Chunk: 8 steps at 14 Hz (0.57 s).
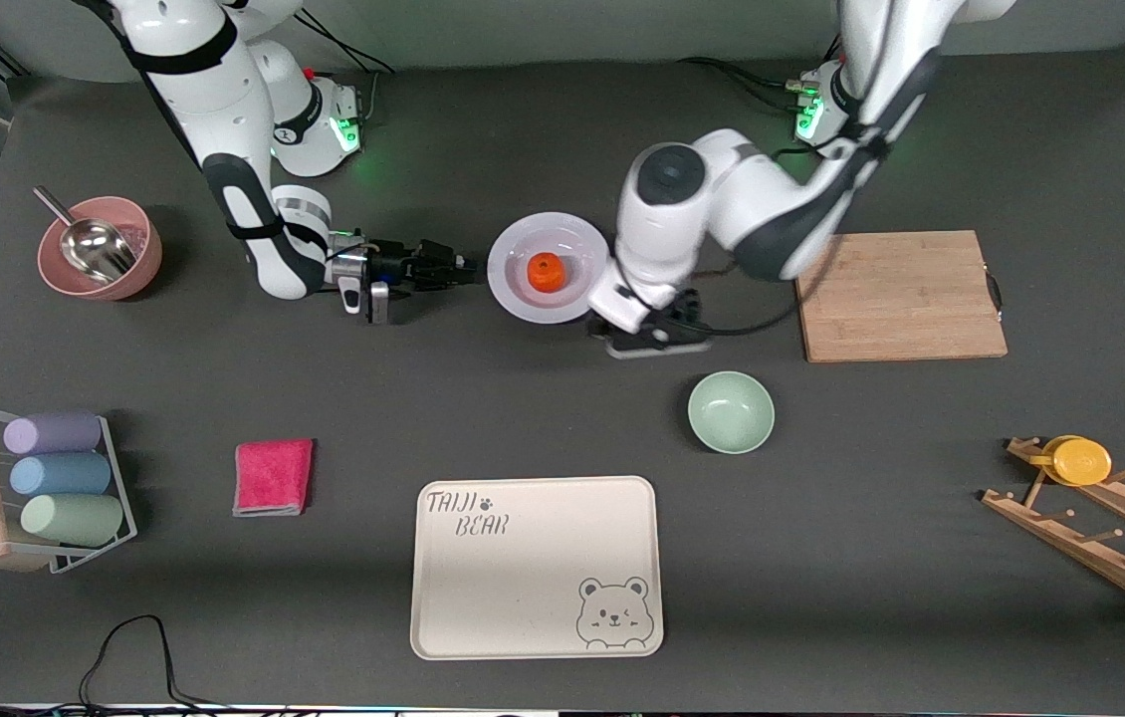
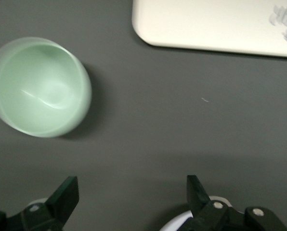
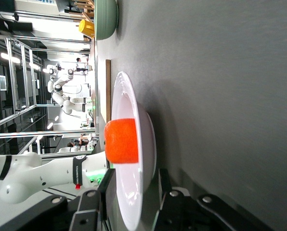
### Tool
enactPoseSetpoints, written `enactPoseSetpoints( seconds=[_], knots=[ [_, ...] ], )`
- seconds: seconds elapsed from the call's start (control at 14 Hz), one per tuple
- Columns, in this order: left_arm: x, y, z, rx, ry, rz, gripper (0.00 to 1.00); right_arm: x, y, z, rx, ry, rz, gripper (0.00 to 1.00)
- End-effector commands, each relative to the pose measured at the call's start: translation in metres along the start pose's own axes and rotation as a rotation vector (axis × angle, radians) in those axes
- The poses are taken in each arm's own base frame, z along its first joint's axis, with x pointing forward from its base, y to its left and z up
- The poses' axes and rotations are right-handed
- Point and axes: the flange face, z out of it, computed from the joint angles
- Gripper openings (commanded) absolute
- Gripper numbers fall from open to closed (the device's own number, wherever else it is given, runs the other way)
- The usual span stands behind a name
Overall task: Place orange and plate with both arms
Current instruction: 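Withdraw the left gripper while the right gripper grips the plate rim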
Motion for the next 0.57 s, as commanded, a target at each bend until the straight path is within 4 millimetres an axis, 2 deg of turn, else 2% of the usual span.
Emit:
enactPoseSetpoints(
  seconds=[0.0,0.14,0.36,0.43,0.5],
  knots=[
    [0.048,-0.079,-0.068,0.017,-0.063,0.096,1.0,0.004,-0.002,0.022,-0.018,0.016,-0.033,0.43],
    [0.076,-0.144,-0.107,0.053,-0.099,0.147,1.0,0.006,-0.003,0.029,-0.02,0.019,-0.037,0.43],
    [0.101,-0.27,-0.15,0.074,-0.141,0.243,1.0,0.006,-0.006,0.042,-0.016,0.027,-0.038,0.43],
    [0.101,-0.3,-0.163,0.037,-0.147,0.252,1.0,0.008,-0.006,0.044,-0.016,0.027,-0.041,0.4],
    [0.097,-0.321,-0.174,0.013,-0.159,0.222,1.0,0.008,-0.007,0.046,-0.013,0.024,-0.046,0.29]
  ],
)
